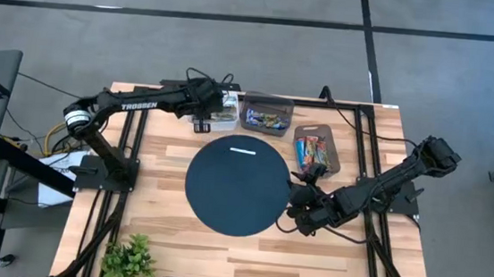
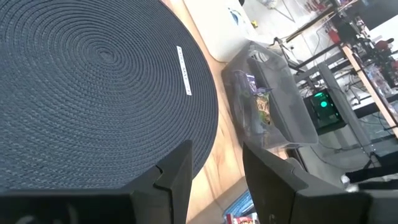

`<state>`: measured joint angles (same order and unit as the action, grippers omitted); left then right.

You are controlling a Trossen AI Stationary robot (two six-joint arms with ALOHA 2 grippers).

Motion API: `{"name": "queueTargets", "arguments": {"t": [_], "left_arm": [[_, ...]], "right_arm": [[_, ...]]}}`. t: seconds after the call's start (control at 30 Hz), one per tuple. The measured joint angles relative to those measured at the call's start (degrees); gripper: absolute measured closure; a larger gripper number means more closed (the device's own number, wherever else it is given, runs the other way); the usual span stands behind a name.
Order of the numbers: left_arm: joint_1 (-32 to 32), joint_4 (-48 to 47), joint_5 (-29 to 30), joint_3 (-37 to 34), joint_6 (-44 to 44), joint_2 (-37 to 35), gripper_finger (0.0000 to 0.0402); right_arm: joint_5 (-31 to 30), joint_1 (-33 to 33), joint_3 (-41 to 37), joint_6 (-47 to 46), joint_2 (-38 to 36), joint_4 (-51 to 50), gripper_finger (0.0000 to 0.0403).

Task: Pick and place Granola Bars by type
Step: Put the yellow granola bar into the white bin, then return to Home Position

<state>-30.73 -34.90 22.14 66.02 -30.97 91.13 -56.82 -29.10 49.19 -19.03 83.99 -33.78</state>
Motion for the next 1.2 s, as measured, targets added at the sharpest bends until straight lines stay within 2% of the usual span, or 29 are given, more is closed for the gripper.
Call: {"name": "queueTargets", "arguments": {"t": [0.07, 0.27, 0.6, 0.73, 0.93, 1.1, 1.2], "left_arm": [[-0.5, -0.2, -1.8, 0.0, -1.0, 0.0, 0.0298], [-0.4, 1.4, -1.8, -0.6, -4.1, 0.0, 0.0272], [-0.1, 1.2, 2.4, -0.6, -0.8, 0.0, 0.0235], [0.6, 1.1, 1.6, 0.4, 2.2, -0.9, 0.0236], [4.2, -0.1, 1.1, 2.7, 4.1, -6.4, 0.0237], [8.4, -1.2, 0.5, 3.3, 3.7, -14.6, 0.0238], [10.7, -0.3, -1.7, 3.3, 4.8, -20.0, 0.0238]], "right_arm": [[0.0, 0.0, 0.0, 0.0, 0.0, 0.0, 0.0269], [0.0, 0.0, 0.0, 0.0, 0.0, 0.0, 0.0269], [-0.1, 0.0, 0.0, 0.1, 0.0, 0.0, 0.0269], [-5.2, 0.0, 0.0, 0.1, 0.0, 0.2, 0.0269], [-14.8, 0.0, 0.0, 0.8, 0.0, 0.2, 0.0269], [-16.7, 0.5, 0.0, 2.4, 0.0, 0.2, 0.0269], [-17.2, 1.7, 0.5, 6.8, -0.4, 0.3, 0.0269]]}}
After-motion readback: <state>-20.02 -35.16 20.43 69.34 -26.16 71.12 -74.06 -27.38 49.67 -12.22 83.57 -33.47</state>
